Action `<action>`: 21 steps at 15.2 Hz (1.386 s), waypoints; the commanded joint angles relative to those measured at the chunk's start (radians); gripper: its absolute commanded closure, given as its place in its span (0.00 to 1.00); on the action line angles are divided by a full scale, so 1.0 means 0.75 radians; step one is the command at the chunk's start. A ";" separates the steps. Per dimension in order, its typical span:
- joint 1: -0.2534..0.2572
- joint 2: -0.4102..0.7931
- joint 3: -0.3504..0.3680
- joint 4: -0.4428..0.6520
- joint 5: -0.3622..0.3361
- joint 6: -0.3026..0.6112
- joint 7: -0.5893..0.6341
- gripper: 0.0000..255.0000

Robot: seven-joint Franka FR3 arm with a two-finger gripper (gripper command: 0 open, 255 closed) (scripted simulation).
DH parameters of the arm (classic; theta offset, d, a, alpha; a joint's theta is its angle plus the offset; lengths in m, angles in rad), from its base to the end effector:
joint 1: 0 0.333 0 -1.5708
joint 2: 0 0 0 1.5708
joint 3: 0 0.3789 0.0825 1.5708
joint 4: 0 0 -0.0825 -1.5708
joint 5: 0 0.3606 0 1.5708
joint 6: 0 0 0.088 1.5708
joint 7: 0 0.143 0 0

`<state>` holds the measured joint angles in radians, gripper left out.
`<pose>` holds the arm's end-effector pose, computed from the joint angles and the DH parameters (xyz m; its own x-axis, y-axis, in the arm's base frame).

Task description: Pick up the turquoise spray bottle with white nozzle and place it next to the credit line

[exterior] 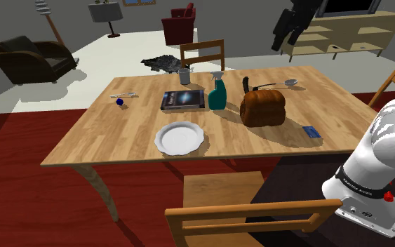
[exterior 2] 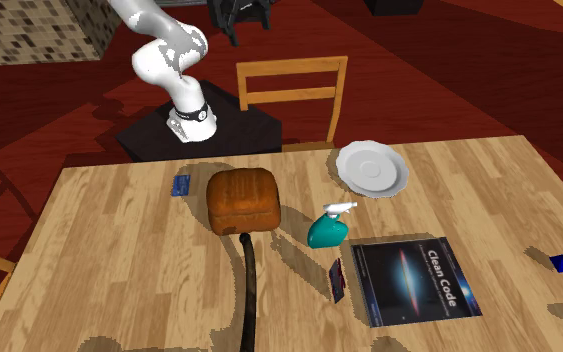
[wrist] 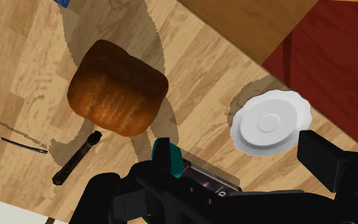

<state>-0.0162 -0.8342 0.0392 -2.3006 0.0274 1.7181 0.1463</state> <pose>0.2456 0.0153 0.6514 0.9601 -0.1329 0.2462 -0.1283 -0.9911 -0.0345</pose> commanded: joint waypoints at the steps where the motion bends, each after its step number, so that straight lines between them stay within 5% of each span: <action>1: 0.000 0.000 0.000 0.000 0.000 0.000 0.000 0.00; 11: 0.053 0.440 -0.217 0.133 -0.070 0.230 -0.446 0.00; 21: 0.098 0.975 -0.359 0.473 -0.007 0.340 -0.885 0.00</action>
<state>0.0556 -0.1417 -0.2231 -1.9744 0.0147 1.9704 -0.4823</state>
